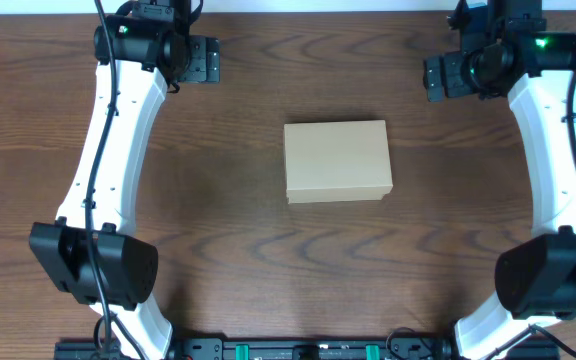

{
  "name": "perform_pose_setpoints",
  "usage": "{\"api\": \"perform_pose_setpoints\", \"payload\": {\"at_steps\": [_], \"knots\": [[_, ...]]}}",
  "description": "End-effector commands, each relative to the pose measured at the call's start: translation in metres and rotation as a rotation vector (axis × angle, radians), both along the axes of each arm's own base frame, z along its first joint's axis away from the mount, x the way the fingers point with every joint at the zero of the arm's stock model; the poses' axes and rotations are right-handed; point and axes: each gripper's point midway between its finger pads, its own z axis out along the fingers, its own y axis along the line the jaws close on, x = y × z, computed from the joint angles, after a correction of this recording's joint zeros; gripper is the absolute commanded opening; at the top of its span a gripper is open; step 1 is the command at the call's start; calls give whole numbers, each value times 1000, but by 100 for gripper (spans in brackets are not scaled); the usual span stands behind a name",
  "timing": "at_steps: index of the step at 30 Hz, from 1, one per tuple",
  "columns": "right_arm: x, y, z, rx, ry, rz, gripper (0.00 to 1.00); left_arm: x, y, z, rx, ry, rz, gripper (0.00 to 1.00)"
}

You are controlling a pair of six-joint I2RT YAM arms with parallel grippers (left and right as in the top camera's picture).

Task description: Pack container

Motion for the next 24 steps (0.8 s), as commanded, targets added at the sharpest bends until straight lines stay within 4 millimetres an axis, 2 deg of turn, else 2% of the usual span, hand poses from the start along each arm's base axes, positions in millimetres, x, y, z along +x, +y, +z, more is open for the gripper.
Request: {"api": "perform_pose_setpoints", "payload": {"at_steps": [1, 17, 24], "knots": [[2, 0, 9, -7, -25, 0, 99, 2, 2, 12, 6, -28, 5, 95], [2, 0, 9, -7, -25, 0, 99, 1, 4, 11, 6, -27, 8, 96], [2, 0, 9, -7, -25, 0, 99, -16, 10, 3, 35, 50, 16, 95]]}}
